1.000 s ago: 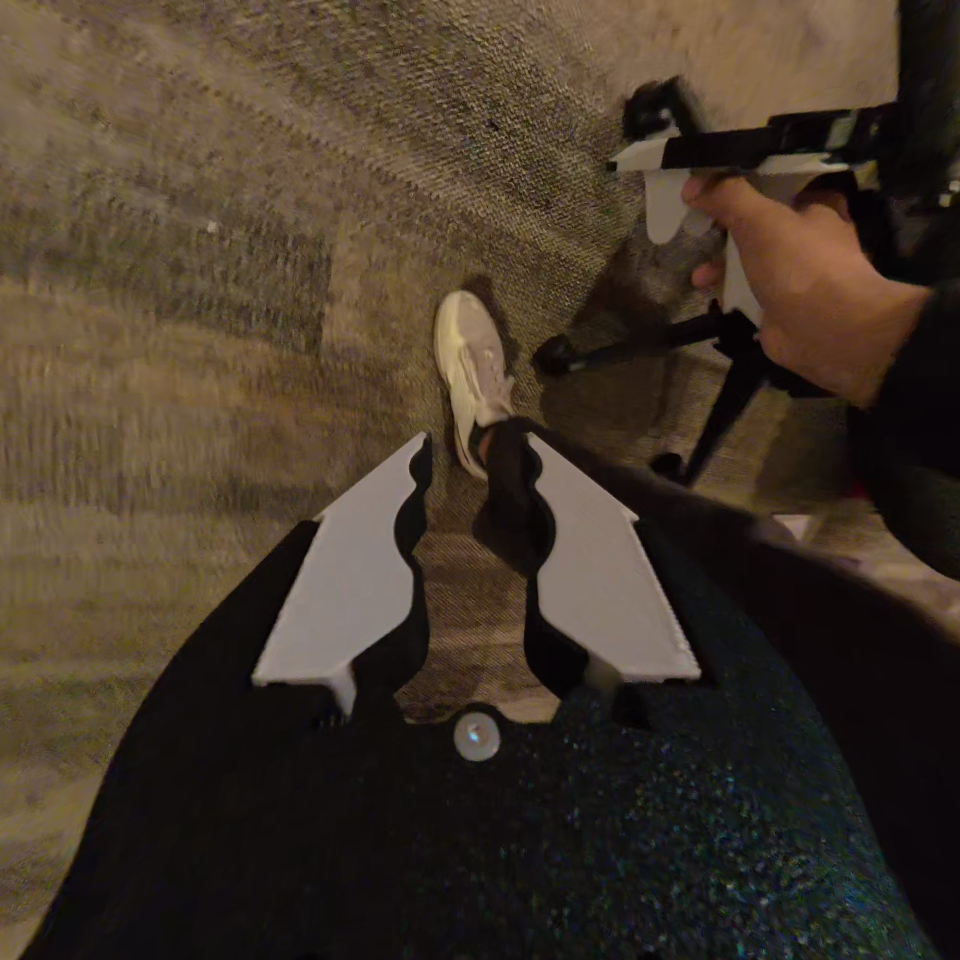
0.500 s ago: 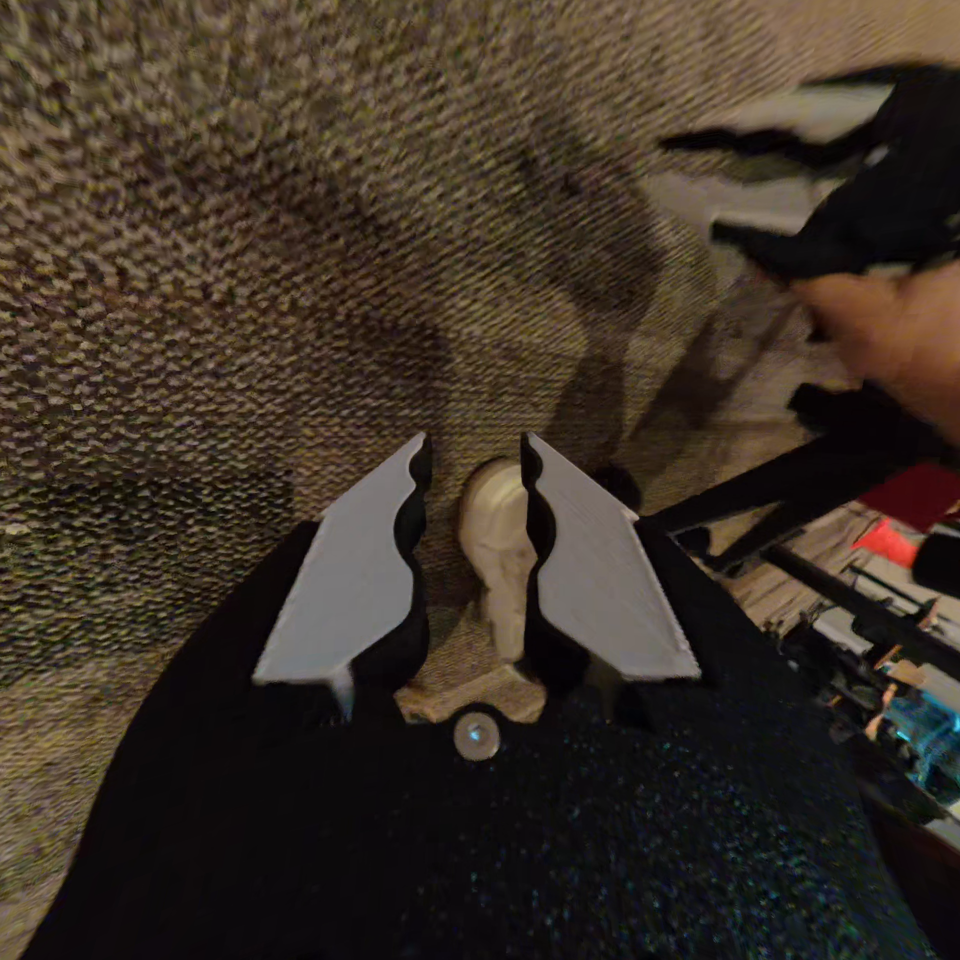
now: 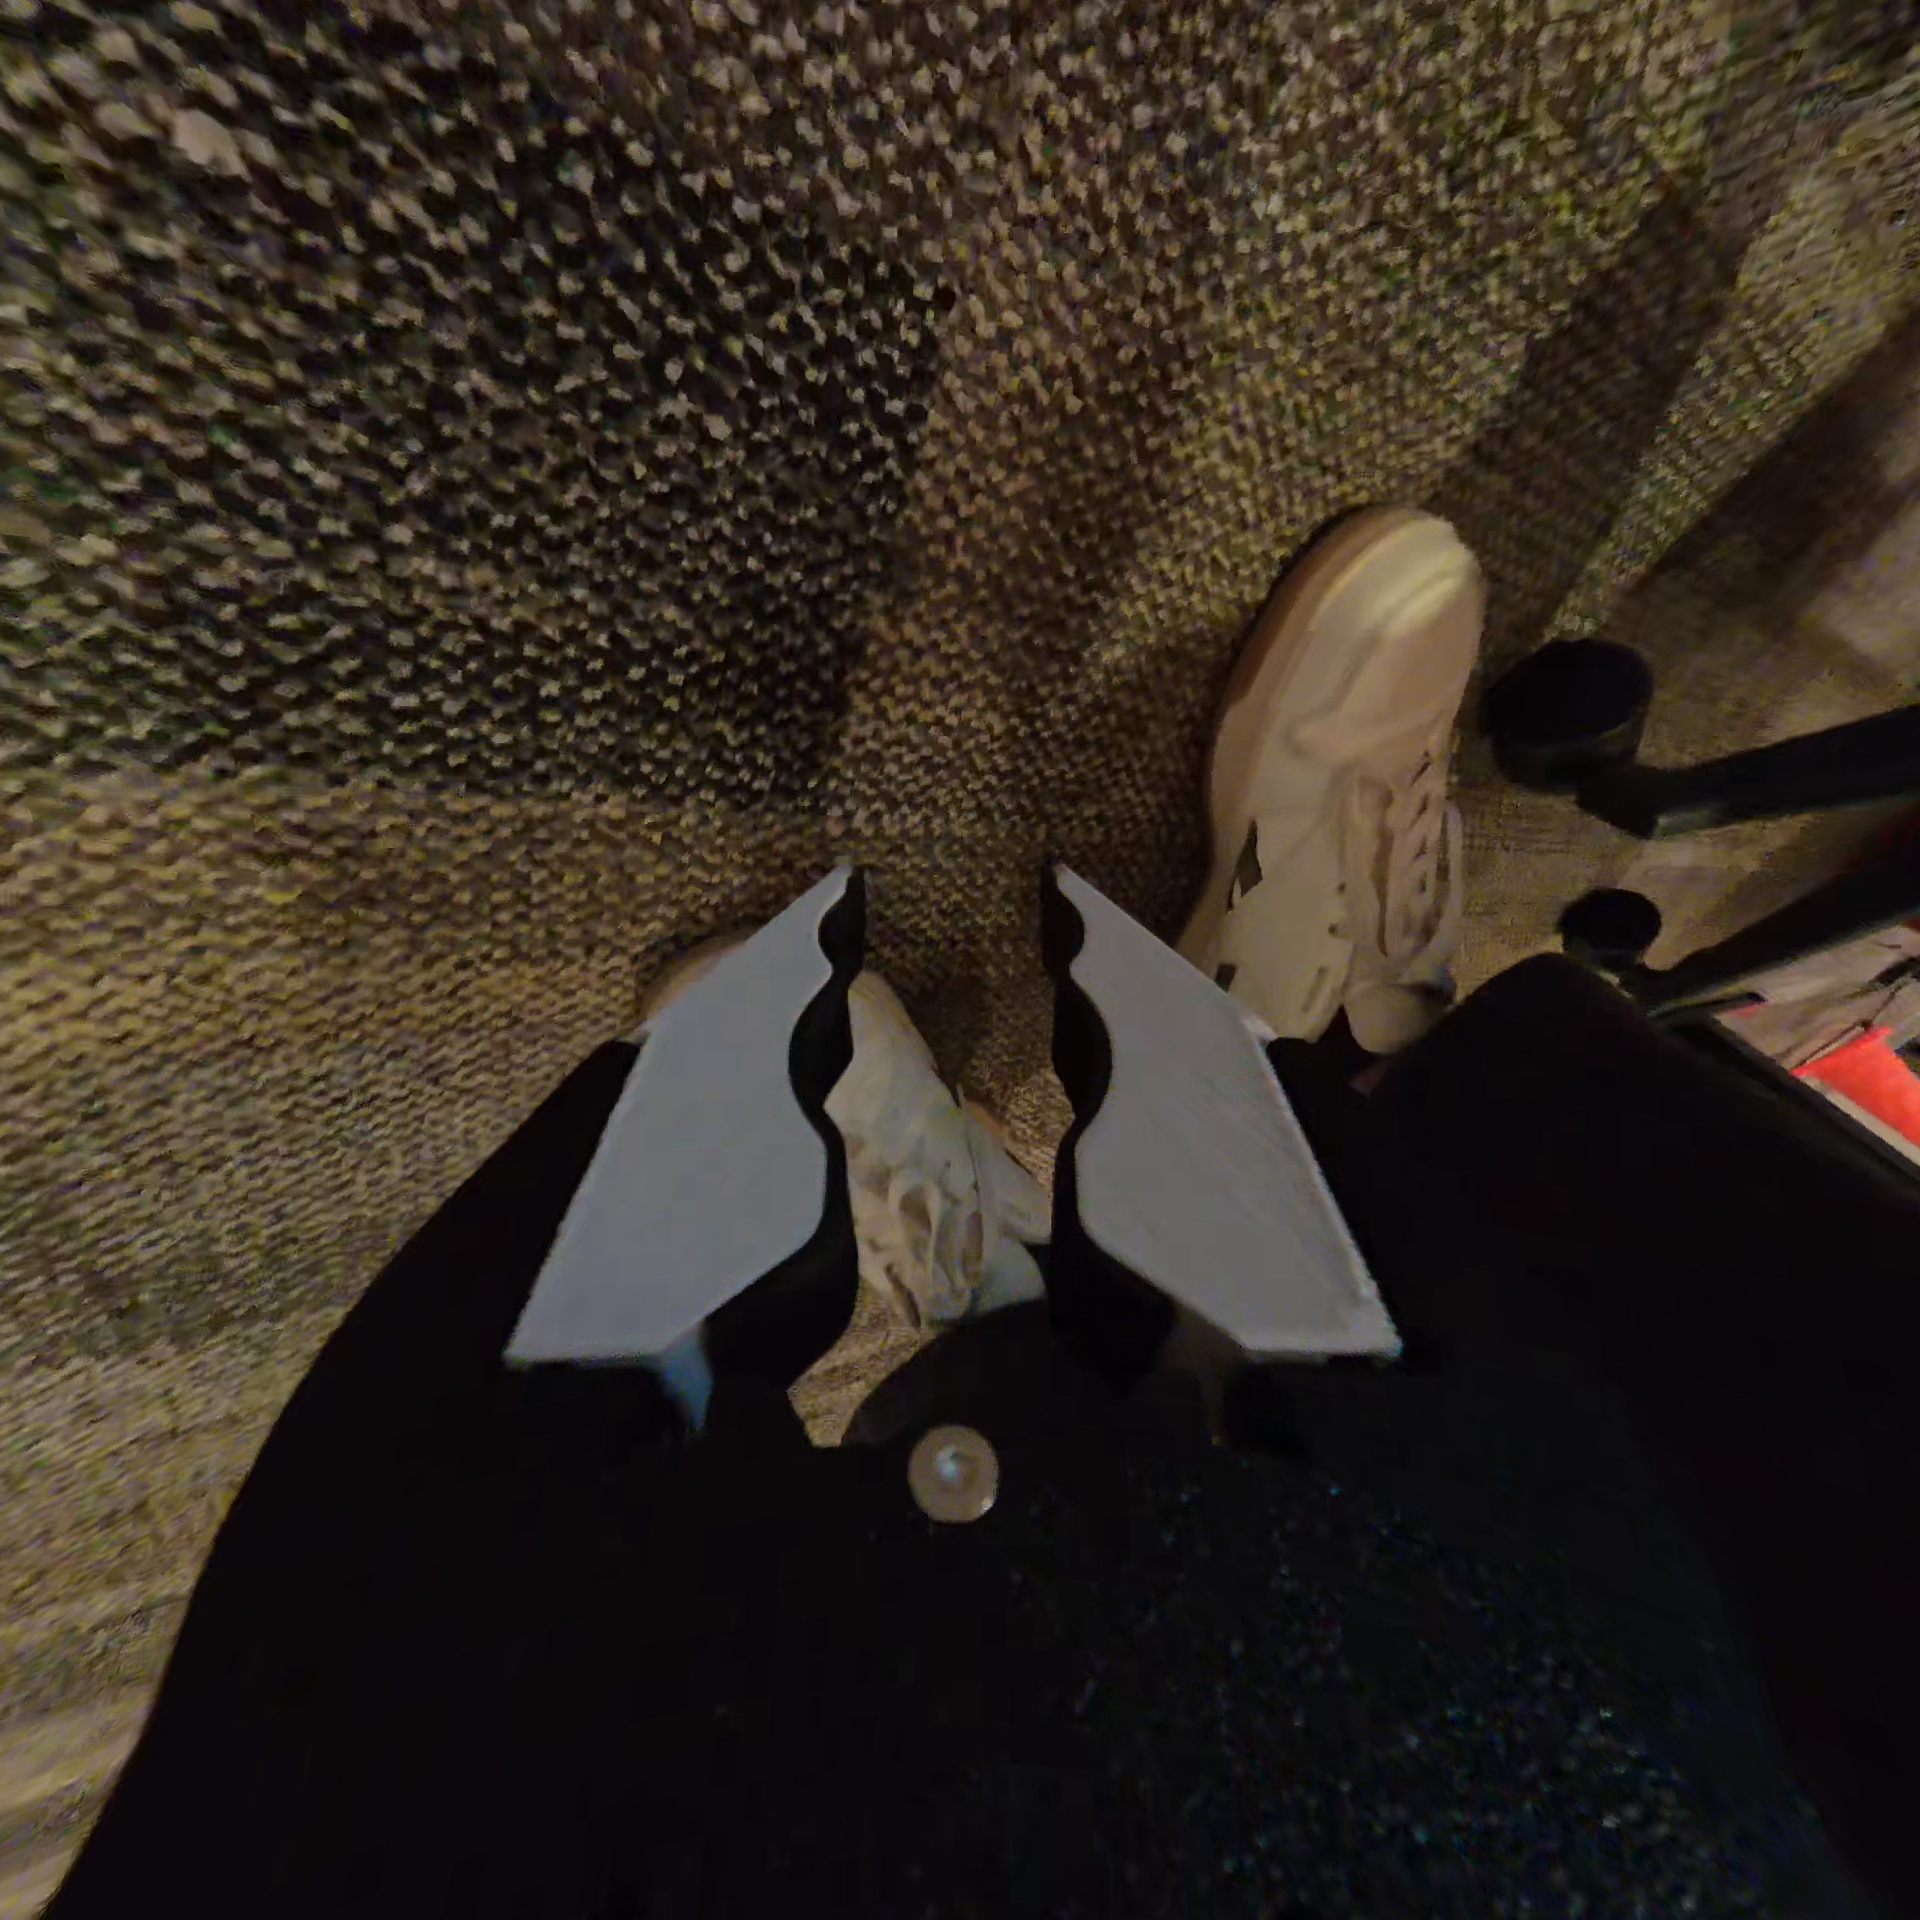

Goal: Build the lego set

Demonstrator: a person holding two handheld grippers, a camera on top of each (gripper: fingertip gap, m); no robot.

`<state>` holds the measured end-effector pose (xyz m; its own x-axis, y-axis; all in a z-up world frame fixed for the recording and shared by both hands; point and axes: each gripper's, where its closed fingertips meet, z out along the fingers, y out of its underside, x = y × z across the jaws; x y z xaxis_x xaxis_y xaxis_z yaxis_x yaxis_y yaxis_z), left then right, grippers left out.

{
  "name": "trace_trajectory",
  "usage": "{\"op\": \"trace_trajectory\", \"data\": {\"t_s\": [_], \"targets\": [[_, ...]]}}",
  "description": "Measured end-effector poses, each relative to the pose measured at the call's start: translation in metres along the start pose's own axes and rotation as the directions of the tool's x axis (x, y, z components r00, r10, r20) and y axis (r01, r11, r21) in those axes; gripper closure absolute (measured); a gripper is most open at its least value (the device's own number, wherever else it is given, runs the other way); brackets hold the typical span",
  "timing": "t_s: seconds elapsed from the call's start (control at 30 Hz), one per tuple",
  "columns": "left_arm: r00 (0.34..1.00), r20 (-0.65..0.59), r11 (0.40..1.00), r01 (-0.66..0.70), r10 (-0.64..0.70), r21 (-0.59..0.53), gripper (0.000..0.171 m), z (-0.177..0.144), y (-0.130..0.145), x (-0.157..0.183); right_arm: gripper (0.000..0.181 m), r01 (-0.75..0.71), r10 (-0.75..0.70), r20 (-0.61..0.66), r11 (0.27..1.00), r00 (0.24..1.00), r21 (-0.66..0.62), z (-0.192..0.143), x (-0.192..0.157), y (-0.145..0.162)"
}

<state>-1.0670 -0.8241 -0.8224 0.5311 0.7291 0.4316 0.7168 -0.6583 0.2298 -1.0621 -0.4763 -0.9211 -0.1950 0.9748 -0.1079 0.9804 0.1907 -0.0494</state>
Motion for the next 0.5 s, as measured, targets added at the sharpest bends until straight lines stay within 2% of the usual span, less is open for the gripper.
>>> {"op": "trace_trajectory", "data": {"t_s": [0.03, 0.1, 0.13, 0.2, 0.27, 0.33, 0.4, 0.47, 0.5], "targets": [[1.000, -0.004, 1.000, -0.001, 0.001, 0.011, 0.138, -0.011, 0.002, 0.003, 0.177, -0.054, 0.053, 0.010, 0.997, 0.999, 0.053, -0.015, -0.008, -0.008], [0.999, -0.020, 0.999, 0.028, -0.027, 0.039, 0.138, -0.045, 0.007, 0.017, 0.176, -0.184, 0.178, 0.050, 0.964, 0.983, 0.192, -0.063, -0.033, -0.027], [0.996, -0.054, 0.996, 0.074, -0.071, 0.055, 0.138, -0.069, 0.012, 0.033, 0.176, -0.226, 0.215, 0.069, 0.935, 0.974, 0.274, -0.098, -0.050, -0.039], [0.980, -0.142, 0.982, 0.156, -0.140, 0.107, 0.138, -0.130, 0.027, 0.073, 0.176, -0.266, 0.248, 0.099, 0.854, 0.964, 0.447, -0.196, -0.093, -0.063], [0.974, -0.186, 0.973, 0.162, -0.131, 0.164, 0.137, -0.206, 0.040, 0.113, 0.176, -0.283, 0.255, 0.130, 0.775, 0.958, 0.566, -0.319, -0.142, -0.072], [0.982, -0.175, 0.971, 0.110, -0.072, 0.214, 0.138, -0.288, 0.049, 0.145, 0.177, -0.295, 0.262, 0.145, 0.731, 0.954, 0.615, -0.444, -0.190, -0.058], [0.987, -0.158, 0.968, 0.037, 0.003, 0.247, 0.138, -0.366, 0.056, 0.179, 0.177, -0.340, 0.298, 0.176, 0.707, 0.938, 0.620, -0.553, -0.234, -0.027], [0.979, -0.189, 0.973, -0.029, 0.074, 0.230, 0.139, -0.434, 0.065, 0.218, 0.177, -0.431, 0.367, 0.237, 0.657, 0.899, 0.618, -0.648, -0.271, 0.014], [0.966, -0.242, 0.977, -0.043, 0.094, 0.208, 0.139, -0.466, 0.069, 0.240, 0.177, -0.467, 0.399, 0.256, 0.634, 0.880, 0.617, -0.688, -0.286, 0.036]]}}
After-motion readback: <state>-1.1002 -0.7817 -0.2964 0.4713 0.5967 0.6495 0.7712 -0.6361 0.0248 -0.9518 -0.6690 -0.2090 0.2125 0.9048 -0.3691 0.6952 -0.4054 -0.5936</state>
